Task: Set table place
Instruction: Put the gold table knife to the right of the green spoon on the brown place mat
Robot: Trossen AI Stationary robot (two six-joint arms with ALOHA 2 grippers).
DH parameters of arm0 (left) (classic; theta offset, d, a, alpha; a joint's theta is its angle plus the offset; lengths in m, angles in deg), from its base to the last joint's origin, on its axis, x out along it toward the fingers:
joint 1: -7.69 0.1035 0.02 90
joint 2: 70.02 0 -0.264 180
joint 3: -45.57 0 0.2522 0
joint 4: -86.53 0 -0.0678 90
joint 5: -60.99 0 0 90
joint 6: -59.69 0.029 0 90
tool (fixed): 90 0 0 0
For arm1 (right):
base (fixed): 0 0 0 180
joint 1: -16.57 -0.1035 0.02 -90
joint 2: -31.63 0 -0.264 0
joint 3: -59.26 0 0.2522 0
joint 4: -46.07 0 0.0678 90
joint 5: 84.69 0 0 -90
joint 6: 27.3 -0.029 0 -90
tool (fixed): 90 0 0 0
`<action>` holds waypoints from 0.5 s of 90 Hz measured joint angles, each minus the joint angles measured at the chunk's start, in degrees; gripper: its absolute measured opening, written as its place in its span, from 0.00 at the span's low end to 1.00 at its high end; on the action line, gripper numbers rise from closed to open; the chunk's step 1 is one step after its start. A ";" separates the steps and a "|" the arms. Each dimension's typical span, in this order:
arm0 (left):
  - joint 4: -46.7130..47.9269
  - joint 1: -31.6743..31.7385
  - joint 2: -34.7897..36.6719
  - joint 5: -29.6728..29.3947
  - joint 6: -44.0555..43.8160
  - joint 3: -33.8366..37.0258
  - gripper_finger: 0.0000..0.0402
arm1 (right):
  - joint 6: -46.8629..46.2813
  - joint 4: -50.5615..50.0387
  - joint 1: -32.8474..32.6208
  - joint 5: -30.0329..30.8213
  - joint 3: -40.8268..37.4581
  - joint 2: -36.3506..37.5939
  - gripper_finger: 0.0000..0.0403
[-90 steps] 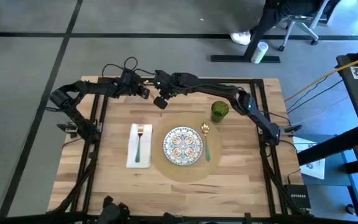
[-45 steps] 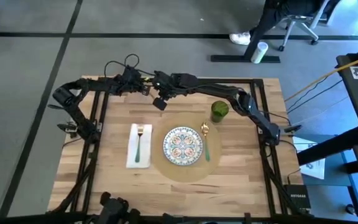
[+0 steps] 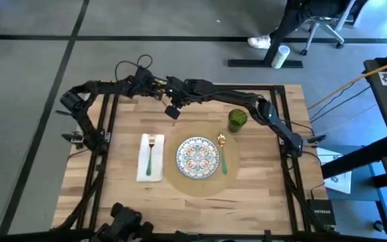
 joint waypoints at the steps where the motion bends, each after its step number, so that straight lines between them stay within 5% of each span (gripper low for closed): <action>1: 0.34 0.00 -0.24 -0.01 0.01 -0.23 0.00 | 0.04 -0.02 -0.07 0.00 0.01 0.00 0.00; 45: 4.06 -0.60 -1.75 0.28 0.23 -1.36 0.00 | 1.01 -0.03 -0.55 0.00 0.05 0.31 0.00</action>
